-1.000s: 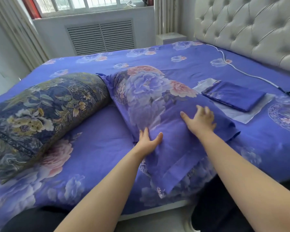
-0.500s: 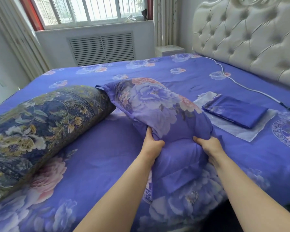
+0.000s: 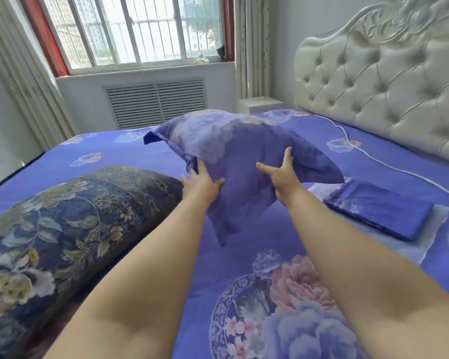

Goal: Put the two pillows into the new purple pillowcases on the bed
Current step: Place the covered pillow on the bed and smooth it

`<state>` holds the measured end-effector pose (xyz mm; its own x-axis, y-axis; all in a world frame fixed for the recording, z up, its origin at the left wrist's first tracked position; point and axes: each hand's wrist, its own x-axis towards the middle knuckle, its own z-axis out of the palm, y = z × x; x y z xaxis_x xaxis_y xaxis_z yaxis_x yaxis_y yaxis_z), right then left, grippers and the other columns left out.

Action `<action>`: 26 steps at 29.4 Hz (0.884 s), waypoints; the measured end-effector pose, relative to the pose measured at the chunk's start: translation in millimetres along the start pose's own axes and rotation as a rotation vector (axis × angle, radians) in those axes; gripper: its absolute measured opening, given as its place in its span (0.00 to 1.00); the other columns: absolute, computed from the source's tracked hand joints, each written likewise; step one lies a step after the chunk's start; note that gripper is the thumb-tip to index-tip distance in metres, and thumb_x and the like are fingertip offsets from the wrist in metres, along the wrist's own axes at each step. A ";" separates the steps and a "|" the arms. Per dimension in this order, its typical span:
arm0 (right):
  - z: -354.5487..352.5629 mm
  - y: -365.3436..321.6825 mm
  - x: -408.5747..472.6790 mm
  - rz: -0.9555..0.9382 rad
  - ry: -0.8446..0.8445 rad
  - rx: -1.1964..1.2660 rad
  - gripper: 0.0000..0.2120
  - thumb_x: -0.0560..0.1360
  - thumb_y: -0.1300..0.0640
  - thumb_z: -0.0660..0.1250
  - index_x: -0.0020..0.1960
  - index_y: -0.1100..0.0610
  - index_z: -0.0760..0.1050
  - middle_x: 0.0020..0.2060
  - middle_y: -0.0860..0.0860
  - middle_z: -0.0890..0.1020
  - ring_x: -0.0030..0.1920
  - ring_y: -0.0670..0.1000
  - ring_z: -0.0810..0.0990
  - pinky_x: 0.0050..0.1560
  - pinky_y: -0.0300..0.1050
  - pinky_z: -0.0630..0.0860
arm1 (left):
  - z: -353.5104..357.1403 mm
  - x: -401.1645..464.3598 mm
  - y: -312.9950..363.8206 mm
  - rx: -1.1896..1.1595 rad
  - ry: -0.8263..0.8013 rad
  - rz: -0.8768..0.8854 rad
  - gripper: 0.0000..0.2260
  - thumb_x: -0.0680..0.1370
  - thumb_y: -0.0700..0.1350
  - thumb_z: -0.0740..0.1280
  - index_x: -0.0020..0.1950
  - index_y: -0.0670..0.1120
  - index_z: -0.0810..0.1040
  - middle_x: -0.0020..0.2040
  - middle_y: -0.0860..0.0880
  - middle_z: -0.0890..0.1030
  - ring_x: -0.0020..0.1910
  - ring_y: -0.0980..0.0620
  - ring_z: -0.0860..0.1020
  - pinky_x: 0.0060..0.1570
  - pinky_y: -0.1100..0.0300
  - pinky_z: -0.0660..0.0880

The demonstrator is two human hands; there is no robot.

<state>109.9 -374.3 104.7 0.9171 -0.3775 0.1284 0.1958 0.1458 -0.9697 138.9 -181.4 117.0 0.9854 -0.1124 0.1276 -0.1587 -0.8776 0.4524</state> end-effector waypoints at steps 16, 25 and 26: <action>-201.7 116.3 15.8 0.474 0.216 -1.640 0.23 0.80 0.55 0.53 0.75 0.56 0.60 0.77 0.49 0.41 0.76 0.55 0.43 0.72 0.50 0.55 | 178.7 -57.4 -42.2 0.421 -0.630 0.063 0.47 0.66 0.67 0.70 0.76 0.62 0.44 0.78 0.49 0.44 0.75 0.33 0.48 0.67 0.42 0.64; -224.8 110.7 42.0 0.492 0.125 -1.628 0.24 0.82 0.52 0.50 0.74 0.62 0.59 0.74 0.59 0.59 0.73 0.60 0.57 0.70 0.53 0.60 | 181.8 -58.9 -41.2 0.429 -0.614 0.050 0.46 0.67 0.67 0.70 0.76 0.63 0.45 0.78 0.53 0.43 0.75 0.35 0.47 0.66 0.43 0.66; -225.3 109.6 42.6 0.474 0.121 -1.625 0.24 0.82 0.50 0.50 0.74 0.62 0.58 0.74 0.59 0.59 0.73 0.60 0.58 0.70 0.53 0.60 | 181.8 -60.2 -41.7 0.420 -0.609 0.044 0.46 0.67 0.66 0.70 0.76 0.63 0.45 0.78 0.53 0.43 0.75 0.35 0.47 0.66 0.43 0.65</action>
<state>92.2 -580.5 -42.8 0.7412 -0.6530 -0.1555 -0.6704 -0.7320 -0.1216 97.3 -222.7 -70.0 0.8577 -0.2829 -0.4294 -0.2824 -0.9570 0.0664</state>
